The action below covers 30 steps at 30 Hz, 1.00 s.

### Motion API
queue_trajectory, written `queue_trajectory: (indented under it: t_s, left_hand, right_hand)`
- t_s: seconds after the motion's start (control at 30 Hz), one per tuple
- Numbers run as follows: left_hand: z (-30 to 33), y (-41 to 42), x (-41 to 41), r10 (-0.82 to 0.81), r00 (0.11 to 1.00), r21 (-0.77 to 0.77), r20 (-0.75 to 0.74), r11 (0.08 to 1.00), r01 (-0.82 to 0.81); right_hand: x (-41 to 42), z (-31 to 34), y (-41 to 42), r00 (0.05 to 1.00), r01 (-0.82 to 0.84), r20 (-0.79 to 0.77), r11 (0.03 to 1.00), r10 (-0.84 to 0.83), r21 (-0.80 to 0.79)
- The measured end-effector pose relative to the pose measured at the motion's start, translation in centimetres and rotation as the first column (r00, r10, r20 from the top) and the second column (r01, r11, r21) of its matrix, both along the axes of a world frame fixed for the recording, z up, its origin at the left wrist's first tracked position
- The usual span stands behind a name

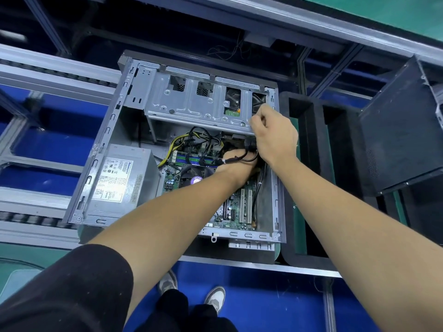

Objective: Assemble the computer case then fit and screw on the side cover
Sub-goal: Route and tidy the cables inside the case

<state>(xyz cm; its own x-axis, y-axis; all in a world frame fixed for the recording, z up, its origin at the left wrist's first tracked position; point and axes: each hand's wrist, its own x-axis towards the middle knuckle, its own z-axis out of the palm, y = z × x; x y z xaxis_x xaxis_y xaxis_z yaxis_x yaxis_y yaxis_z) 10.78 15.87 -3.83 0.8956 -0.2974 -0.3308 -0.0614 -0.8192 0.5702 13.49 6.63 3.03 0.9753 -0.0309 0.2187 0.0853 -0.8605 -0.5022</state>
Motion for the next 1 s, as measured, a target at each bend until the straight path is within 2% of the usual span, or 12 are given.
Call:
queue_trajectory:
  t_s: [0.13,0.23,0.3,0.4,0.47,0.53,0.63,0.73,0.83,0.9,1.0]
  left_hand:
    - [0.9,-0.2,0.0,0.040,0.995,0.034,0.092,0.998,-0.044]
    - [0.9,-0.1,-0.2,-0.008,0.981,0.103,0.192,0.995,-0.012]
    - [1.0,-0.1,0.2,0.018,0.993,0.105,0.121,0.994,-0.031]
    - [1.0,0.0,1.2,0.178,0.981,0.027,-0.076,0.984,-0.176]
    - [1.1,-0.1,1.3,0.149,0.983,-0.033,-0.104,0.988,-0.153]
    - [1.0,0.0,0.9,0.066,0.996,-0.035,-0.055,0.997,-0.068]
    - [0.8,0.2,0.6,-0.022,0.999,0.104,0.039,0.994,0.018]
    - [1.1,0.8,1.0,-0.103,0.995,0.255,-0.006,0.962,0.101]
    - [1.6,2.5,1.3,-0.051,0.999,0.202,-0.001,0.978,0.050]
    - [1.6,3.2,1.5,-0.084,0.995,0.157,0.056,0.985,0.075]
    - [1.7,3.4,1.6,-0.065,0.993,0.219,0.095,0.975,0.043]
  right_hand:
    - [0.0,0.1,0.0,1.000,-0.004,0.002,1.000,0.004,-0.005]
    - [0.0,0.2,0.0,1.000,-0.010,0.000,1.000,0.010,-0.004]
    - [0.0,0.2,0.0,1.000,-0.008,-0.004,1.000,0.008,-0.002]
    - [0.0,0.2,0.0,1.000,-0.006,-0.011,1.000,0.006,0.003]
    - [0.0,0.2,0.1,1.000,-0.007,-0.018,1.000,0.007,0.006]
    - [0.0,0.3,0.1,1.000,-0.004,-0.024,1.000,0.005,0.022]
    - [-0.1,0.3,0.1,1.000,-0.001,-0.022,0.999,0.002,0.045]
    - [-0.1,0.4,0.2,0.999,-0.004,-0.032,0.998,0.006,0.057]
    - [0.0,0.5,0.1,0.998,0.018,-0.062,0.998,-0.013,0.068]
    - [0.0,0.5,0.1,0.998,0.019,-0.064,0.998,-0.015,0.066]
    - [0.2,0.5,0.1,0.998,0.020,-0.058,0.997,-0.016,0.076]
